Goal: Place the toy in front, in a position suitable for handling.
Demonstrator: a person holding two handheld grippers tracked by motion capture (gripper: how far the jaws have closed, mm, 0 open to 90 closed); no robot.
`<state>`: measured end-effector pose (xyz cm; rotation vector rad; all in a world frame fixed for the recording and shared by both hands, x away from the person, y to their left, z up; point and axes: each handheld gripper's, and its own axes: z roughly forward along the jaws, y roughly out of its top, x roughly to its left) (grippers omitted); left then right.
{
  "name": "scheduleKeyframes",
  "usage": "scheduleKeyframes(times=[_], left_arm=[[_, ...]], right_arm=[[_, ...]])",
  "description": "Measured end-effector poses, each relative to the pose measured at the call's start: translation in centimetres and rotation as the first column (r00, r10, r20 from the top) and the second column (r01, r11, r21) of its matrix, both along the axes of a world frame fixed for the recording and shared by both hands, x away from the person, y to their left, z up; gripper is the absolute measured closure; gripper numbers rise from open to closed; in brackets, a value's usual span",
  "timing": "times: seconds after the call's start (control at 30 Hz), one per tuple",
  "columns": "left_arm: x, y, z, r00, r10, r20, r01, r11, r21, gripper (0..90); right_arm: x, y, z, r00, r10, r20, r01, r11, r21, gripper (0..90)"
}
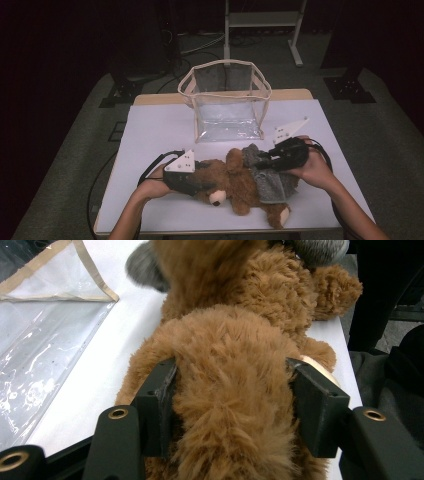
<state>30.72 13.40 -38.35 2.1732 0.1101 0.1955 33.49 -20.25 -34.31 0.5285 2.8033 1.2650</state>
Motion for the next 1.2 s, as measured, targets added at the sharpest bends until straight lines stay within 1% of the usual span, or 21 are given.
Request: scheduleKeyframes(times=[0.1,0.23,0.33,0.37,0.4,0.5,0.53,0.57,0.67,0.7,0.73,0.77,0.83,0.9,0.97,1.0,1.03,1.07,1.13,1.17,1.2], left_arm=[[0.0,0.0,0.0,1.0000,0.001,-0.002,-0.001,1.0000,0.001,40.5],[-0.1,-0.2,0.2,0.9999,-0.007,0.008,0.007,1.0000,0.003,40.0],[-0.2,-0.3,0.2,0.9998,-0.013,0.013,0.013,0.9999,0.008,40.0],[-0.2,-0.3,0.2,0.9998,-0.013,0.013,0.013,0.9999,0.008,40.0],[-0.2,-0.3,0.3,0.9998,-0.014,0.016,0.014,0.9998,0.012,40.0],[-0.2,-0.4,0.3,0.9997,-0.012,0.019,0.012,0.9998,0.015,40.0],[-0.1,-0.4,0.3,0.9997,-0.012,0.020,0.012,0.9998,0.016,40.0],[-0.1,-0.4,0.3,0.9997,-0.010,0.021,0.009,0.9998,0.018,40.0],[-0.1,-0.5,0.3,0.9997,-0.010,0.024,0.010,0.9998,0.020,40.0],[-0.1,-0.5,0.3,0.9997,-0.010,0.024,0.010,0.9998,0.020,40.0],[-0.2,-0.4,0.3,0.9996,-0.011,0.027,0.011,0.9997,0.022,40.0],[-0.2,-0.4,0.3,0.9995,-0.011,0.028,0.011,0.9997,0.022,40.0],[-0.2,-0.3,0.2,0.9996,-0.011,0.027,0.010,0.9997,0.021,39.9],[-0.2,-0.2,0.2,0.9995,-0.015,0.029,0.014,0.9996,0.023,39.8],[-0.2,-0.2,0.2,0.9993,-0.018,0.032,0.018,0.9996,0.022,39.6],[-0.2,-0.2,0.2,0.9992,-0.021,0.035,0.021,0.9996,0.021,39.6],[-0.2,-0.2,0.2,0.9992,-0.021,0.035,0.021,0.9996,0.021,39.6],[-0.2,-0.3,0.3,0.9990,-0.022,0.038,0.022,0.9996,0.021,39.6],[-0.2,-0.3,0.3,0.9991,-0.022,0.037,0.021,0.9996,0.020,39.6],[-0.2,-0.3,0.3,0.9991,-0.022,0.036,0.021,0.9996,0.019,39.6],[-0.1,-0.3,0.3,0.9992,-0.020,0.034,0.019,0.9996,0.018,39.6]], right_arm=[[-0.9,-2.4,-0.4,0.9994,-0.036,0.002,0.036,0.999,0.007,70.6],[-2.0,-5.5,-1.2,0.9963,-0.083,-0.023,0.084,0.996,0.023,70.5],[-2.7,-7.1,-1.7,0.9932,-0.108,-0.045,0.109,0.994,0.032,70.5],[-2.7,-7.1,-1.7,0.9932,-0.108,-0.045,0.109,0.994,0.032,70.5],[-2.9,-7.9,-1.6,0.9915,-0.122,-0.046,0.124,0.992,0.038,70.5],[-2.8,-7.9,-0.7,0.9925,-0.118,-0.031,0.120,0.991,0.056,70.5],[-2.8,-7.9,-0.7,0.9925,-0.118,-0.031,0.120,0.991,0.056,70.5],[-2.5,-7.4,0.2,0.9946,-0.103,-0.014,0.103,0.992,0.068,70.5],[-1.9,-5.7,1.6,0.9974,-0.070,0.018,0.068,0.995,0.070,70.5],[-1.9,-5.7,1.6,0.9974,-0.070,0.018,0.068,0.995,0.070,70.5],[-1.4,-4.2,2.2,0.9987,-0.039,0.033,0.037,0.997,0.070,70.4],[-1.2,-3.8,2.2,0.9989,-0.032,0.035,0.029,0.997,0.068,70.4],[-0.9,-2.8,1.8,0.9996,-0.017,0.022,0.015,0.998,0.062,70.4],[-0.7,-2.4,0.9,1.0000,-0.008,0.000,0.008,0.998,0.055,70.4],[-0.7,-2.5,-0.7,0.9995,-0.009,-0.029,0.010,0.998,0.056,70.3],[-0.8,-2.8,-1.2,0.9988,-0.014,-0.047,0.017,0.997,0.079,70.4],[-0.8,-2.8,-1.2,0.9988,-0.014,-0.047,0.017,0.997,0.079,70.4],[-0.9,-3.4,-1.7,0.9980,-0.020,-0.060,0.026,0.995,0.100,70.4],[-1.5,-5.2,-2.0,0.9963,-0.055,-0.065,0.062,0.992,0.106,70.4],[-1.7,-5.8,-1.8,0.9956,-0.068,-0.065,0.074,0.992,0.102,70.3],[-1.8,-6.3,-1.5,0.9954,-0.073,-0.063,0.080,0.991,0.111,70.3]])
